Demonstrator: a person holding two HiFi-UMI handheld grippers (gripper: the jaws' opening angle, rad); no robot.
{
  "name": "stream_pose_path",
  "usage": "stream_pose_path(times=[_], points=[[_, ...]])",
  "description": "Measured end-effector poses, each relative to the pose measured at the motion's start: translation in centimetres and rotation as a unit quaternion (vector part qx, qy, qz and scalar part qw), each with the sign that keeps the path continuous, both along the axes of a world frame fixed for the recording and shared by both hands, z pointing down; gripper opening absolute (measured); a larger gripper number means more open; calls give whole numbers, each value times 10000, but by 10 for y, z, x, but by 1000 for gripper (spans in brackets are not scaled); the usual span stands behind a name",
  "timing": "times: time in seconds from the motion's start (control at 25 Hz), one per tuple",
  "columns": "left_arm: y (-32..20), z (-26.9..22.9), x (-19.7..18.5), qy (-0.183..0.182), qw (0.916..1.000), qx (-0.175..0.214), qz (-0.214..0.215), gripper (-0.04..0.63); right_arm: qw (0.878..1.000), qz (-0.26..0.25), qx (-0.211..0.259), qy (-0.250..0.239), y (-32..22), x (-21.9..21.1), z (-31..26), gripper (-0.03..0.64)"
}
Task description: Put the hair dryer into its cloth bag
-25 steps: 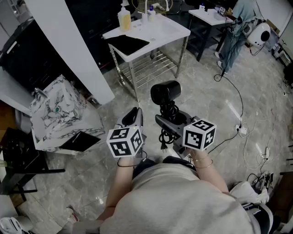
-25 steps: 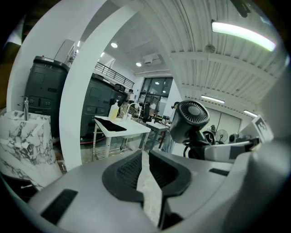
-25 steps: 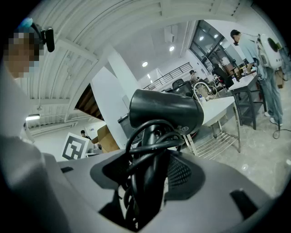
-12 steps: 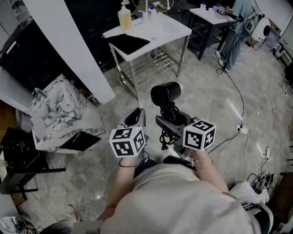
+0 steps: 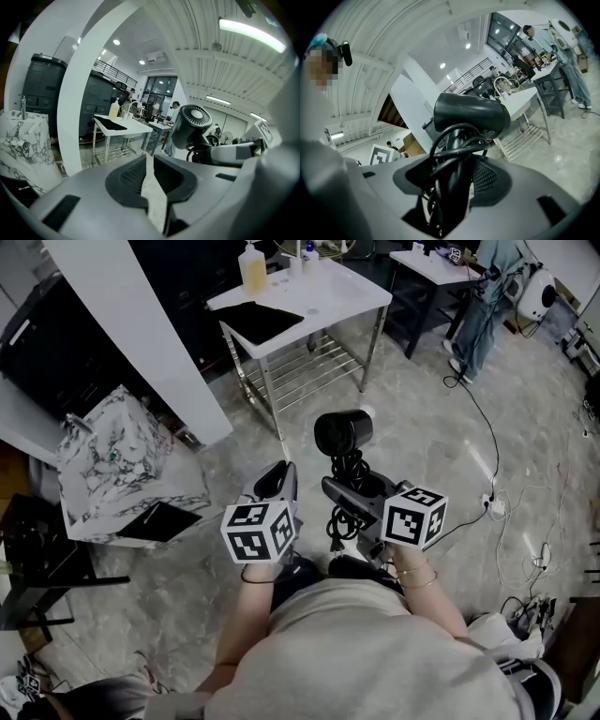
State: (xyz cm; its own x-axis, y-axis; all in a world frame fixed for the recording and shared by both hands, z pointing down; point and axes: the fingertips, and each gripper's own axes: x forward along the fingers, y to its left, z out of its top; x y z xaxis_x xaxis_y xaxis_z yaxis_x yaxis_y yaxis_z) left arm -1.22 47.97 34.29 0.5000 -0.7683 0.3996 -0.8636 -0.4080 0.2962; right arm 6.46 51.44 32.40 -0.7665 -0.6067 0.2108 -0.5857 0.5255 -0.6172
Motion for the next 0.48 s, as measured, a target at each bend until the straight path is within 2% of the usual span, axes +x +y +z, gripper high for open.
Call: stream_pose_path(times=[0.2,0.48], points=[[5,8,15,20,9999,-54,-83,49,9999,-38,-32,131,2,17,9,244],[4,18,26,-99,9998,-125,-92,49,9998,-84,-189,7,3,25,22,244]])
